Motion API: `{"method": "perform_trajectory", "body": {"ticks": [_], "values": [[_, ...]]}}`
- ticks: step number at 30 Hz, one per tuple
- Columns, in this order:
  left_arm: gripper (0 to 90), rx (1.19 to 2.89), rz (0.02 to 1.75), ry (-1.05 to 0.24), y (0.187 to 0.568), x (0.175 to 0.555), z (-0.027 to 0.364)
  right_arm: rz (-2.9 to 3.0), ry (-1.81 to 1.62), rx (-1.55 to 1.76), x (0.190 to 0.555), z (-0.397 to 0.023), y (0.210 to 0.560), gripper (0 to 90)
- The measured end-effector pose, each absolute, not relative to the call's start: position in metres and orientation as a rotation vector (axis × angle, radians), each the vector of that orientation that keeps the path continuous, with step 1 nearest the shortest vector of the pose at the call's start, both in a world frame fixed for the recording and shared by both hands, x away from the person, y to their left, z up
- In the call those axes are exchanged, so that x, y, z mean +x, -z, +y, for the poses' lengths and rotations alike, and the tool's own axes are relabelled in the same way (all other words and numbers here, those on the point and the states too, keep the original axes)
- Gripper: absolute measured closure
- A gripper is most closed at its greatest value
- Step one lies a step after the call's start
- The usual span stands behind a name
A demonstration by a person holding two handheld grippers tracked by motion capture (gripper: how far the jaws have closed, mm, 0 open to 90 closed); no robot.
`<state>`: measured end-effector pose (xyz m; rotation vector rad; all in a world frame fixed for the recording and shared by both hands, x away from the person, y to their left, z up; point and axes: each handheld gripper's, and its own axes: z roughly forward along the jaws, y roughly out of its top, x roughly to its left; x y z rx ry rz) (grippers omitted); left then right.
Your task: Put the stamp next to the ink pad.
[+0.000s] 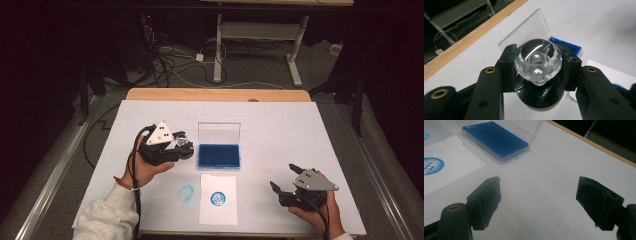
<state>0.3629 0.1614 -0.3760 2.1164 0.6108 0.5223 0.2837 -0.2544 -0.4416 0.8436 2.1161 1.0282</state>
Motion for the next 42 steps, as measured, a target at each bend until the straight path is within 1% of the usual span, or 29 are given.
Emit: {"method": "perform_trajectory", "body": {"ticks": [10, 14, 22, 28, 42], "values": [[54.4, 2.143, 0.664, -0.520, 0.387, 0.388, 0.161, 2.144, -0.999, 0.836, 0.281, -0.254, 0.446, 20.4], [54.4, 2.158, 0.685, -0.495, 0.396, 0.396, 0.160, 2.140, -0.998, 0.834, 0.282, -0.253, 0.446, 20.4], [54.4, 2.198, 0.744, -0.488, 0.420, 0.409, 0.153, 2.148, -0.992, 0.836, 0.283, -0.253, 0.448, 20.6], [54.3, 2.231, 0.756, -0.475, 0.433, 0.414, 0.148, 2.156, -0.989, 0.826, 0.283, -0.253, 0.448, 20.7], [54.2, 2.267, 0.761, -0.464, 0.442, 0.416, 0.143, 2.166, -0.984, 0.821, 0.283, -0.252, 0.449, 21.0]]}}
